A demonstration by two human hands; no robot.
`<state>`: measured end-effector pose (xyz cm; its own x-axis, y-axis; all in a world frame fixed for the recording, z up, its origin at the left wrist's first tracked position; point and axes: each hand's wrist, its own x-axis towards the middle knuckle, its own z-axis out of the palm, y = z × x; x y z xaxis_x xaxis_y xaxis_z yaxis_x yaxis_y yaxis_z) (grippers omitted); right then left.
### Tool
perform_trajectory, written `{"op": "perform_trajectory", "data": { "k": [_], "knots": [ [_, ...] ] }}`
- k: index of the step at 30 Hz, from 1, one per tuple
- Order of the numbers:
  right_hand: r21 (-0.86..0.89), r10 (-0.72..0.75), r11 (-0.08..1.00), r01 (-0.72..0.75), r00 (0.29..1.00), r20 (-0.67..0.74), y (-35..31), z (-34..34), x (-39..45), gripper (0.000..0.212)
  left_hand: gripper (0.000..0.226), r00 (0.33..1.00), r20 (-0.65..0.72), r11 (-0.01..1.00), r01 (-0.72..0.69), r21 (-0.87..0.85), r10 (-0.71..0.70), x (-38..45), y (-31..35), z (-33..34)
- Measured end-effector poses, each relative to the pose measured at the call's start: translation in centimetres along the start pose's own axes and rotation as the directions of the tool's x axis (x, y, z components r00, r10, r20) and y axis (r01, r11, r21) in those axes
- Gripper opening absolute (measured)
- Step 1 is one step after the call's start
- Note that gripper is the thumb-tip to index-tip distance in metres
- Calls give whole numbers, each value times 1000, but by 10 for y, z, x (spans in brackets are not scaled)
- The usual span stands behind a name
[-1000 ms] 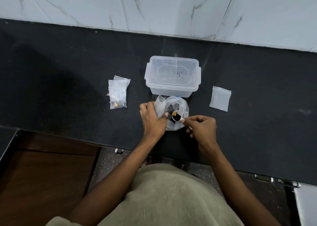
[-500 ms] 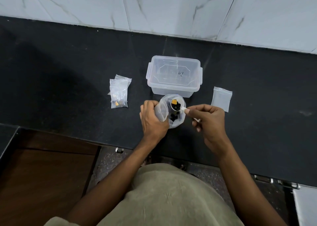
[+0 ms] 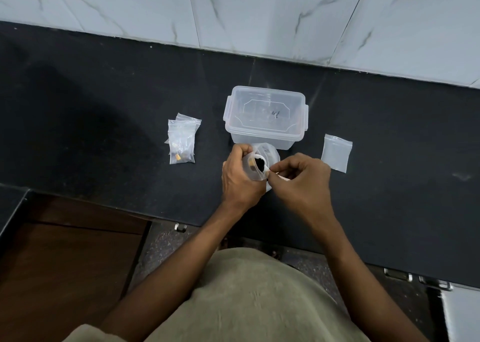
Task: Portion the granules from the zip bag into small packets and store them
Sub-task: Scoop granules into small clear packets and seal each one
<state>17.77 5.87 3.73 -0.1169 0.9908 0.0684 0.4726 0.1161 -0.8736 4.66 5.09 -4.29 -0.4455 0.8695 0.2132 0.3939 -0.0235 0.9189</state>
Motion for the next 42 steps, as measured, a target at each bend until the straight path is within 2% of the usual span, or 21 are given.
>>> {"op": "perform_trajectory", "data": {
  "k": [3,6,12,18,20,22,23,25,27,30,33,35,38,42],
  "knots": [
    [-151,-294,946,285,955,-39,6,4,-1,9,55,1000,-10,998,-2,-66,2,0,3,0],
    [-246,-459,864,440,888,-22,10,5,-4,4,48,999,-36,994,36,-105,-40,1,4,1],
    [-299,-592,773,559,806,-24,14,5,-6,6,46,1000,-19,989,20,-149,-23,2,9,0],
    [-276,-607,778,564,789,-97,18,9,-6,8,45,998,39,983,51,-177,-44,4,7,0],
    [-175,-520,852,494,839,-164,16,10,-6,8,39,998,60,983,46,-176,-36,4,8,-1],
    [55,-298,947,318,927,-228,14,9,-4,8,34,996,82,979,61,-196,-45,6,9,-2],
    [186,-163,960,208,958,-234,13,7,-2,8,29,994,84,972,82,-221,-65,8,8,-4],
    [381,81,924,2,976,-202,14,3,2,7,24,992,60,958,119,-260,-107,12,5,-7],
    [430,227,891,-146,963,-143,20,0,6,7,30,991,18,957,134,-258,-134,16,2,-13],
    [325,335,894,-308,942,-30,29,2,7,10,31,987,19,937,157,-312,-159,23,2,-21],
    [166,381,911,-378,925,14,38,10,5,11,31,981,37,894,189,-407,-191,28,5,-25],
    [32,337,941,-337,941,-10,44,17,4,9,33,975,34,875,213,-435,-220,29,4,-26],
    [-174,181,967,-184,983,-32,51,28,6,2,33,973,45,858,220,-464,-226,29,5,-26],
    [-528,23,849,-8,999,22,51,33,10,17,24,966,78,832,252,-493,-246,29,8,-24]
  ]
}}
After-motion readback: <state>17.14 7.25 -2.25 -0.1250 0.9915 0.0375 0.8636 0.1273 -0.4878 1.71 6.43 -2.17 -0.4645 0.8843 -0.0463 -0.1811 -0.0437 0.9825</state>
